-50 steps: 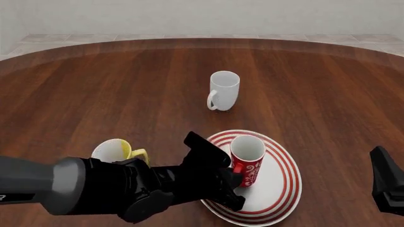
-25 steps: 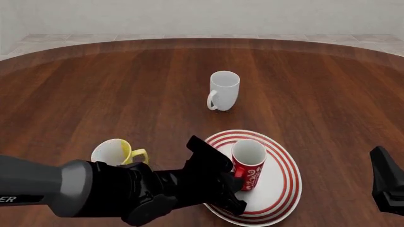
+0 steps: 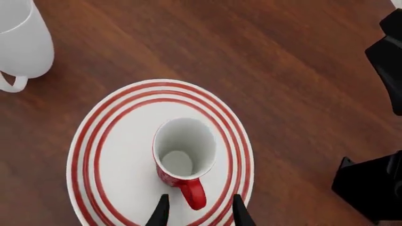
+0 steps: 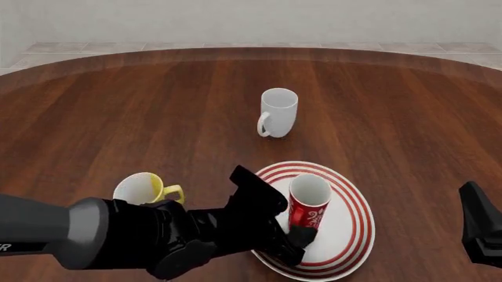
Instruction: Pick up the red mug and put it on the plate
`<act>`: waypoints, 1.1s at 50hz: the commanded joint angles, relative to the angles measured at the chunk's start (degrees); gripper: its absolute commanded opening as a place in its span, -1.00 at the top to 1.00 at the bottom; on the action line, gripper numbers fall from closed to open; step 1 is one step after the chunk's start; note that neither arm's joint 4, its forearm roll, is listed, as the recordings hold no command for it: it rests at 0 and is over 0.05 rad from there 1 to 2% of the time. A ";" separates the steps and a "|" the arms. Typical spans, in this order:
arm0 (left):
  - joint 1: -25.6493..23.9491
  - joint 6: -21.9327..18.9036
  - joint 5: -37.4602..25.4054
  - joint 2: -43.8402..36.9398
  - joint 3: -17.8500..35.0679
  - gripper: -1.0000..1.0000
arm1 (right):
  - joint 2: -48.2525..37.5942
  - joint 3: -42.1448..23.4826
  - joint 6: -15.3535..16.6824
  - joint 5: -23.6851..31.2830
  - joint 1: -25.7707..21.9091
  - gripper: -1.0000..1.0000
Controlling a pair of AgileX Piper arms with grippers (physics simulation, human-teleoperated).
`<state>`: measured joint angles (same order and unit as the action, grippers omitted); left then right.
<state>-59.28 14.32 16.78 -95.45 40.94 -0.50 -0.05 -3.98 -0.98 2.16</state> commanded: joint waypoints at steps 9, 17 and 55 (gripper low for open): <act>0.24 -2.59 -0.01 0.26 -0.03 -1.00 | -0.10 -0.01 -0.05 0.01 0.01 -1.00; -0.42 -2.19 -0.65 2.24 -0.51 -1.00 | -0.13 -0.01 0.03 0.06 -0.01 -1.00; -0.54 -2.66 -22.34 35.14 -0.04 -1.00 | 0.42 0.01 0.43 0.48 -0.23 -1.00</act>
<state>-60.77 12.55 0.31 -68.44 40.17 -0.11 -0.02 -3.59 -0.54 1.95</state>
